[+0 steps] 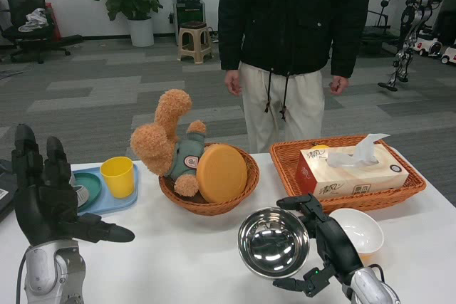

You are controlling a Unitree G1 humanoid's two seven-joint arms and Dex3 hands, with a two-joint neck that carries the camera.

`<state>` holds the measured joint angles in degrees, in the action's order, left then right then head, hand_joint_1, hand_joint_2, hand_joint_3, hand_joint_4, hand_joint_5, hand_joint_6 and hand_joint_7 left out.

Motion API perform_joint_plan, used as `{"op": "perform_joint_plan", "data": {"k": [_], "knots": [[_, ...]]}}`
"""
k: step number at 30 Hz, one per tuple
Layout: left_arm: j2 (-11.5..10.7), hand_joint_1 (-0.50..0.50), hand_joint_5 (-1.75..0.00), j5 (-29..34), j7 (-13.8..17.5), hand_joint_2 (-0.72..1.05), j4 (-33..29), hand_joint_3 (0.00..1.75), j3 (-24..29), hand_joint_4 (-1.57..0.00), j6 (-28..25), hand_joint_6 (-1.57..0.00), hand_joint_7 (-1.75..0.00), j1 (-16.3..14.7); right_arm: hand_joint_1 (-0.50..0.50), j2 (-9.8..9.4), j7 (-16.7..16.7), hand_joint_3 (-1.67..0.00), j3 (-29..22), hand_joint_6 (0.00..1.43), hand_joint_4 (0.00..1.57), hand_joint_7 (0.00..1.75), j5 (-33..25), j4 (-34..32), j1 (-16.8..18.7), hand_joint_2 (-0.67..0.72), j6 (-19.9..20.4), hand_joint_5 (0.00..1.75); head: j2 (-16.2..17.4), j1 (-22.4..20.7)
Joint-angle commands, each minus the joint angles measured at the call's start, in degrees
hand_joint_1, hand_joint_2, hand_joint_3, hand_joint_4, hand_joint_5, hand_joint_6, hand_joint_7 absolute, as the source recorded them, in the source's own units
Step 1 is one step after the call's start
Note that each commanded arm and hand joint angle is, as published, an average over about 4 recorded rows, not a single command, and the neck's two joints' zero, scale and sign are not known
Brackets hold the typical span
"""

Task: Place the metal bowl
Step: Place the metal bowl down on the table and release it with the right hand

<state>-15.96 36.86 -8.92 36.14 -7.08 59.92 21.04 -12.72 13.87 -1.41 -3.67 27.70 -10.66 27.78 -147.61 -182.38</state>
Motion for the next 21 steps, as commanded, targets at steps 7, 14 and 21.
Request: {"op": "perform_joint_plan", "data": {"k": [7,14,21], "knots": [[0.3,-0.50,0.00,-0.2,0.0,-0.72,1.2,0.09,0.1,0.00,0.2,0.00,0.00,0.3,-0.25,0.28,-0.4,-1.35,1.6,1.17,1.31,1.68,-0.3,10.3,-4.4,-0.54,3.7,1.65,1.3,0.5],[0.3,-0.50,0.00,-0.2,0.0,-0.72,1.3,0.09,-0.3,0.00,0.2,0.00,0.00,0.5,-0.25,0.76,-1.9,-1.31,3.8,1.23,1.40,1.68,0.1,23.7,-10.1,-0.54,7.4,1.65,2.8,1.0],[0.3,-0.50,0.00,-0.3,0.0,-0.72,1.2,0.09,-0.6,0.00,0.2,0.00,0.00,0.5,-0.29,0.76,-3.7,-1.27,5.6,1.27,1.53,1.68,0.2,30.1,-13.1,-0.53,7.7,1.65,3.6,1.0]]}}
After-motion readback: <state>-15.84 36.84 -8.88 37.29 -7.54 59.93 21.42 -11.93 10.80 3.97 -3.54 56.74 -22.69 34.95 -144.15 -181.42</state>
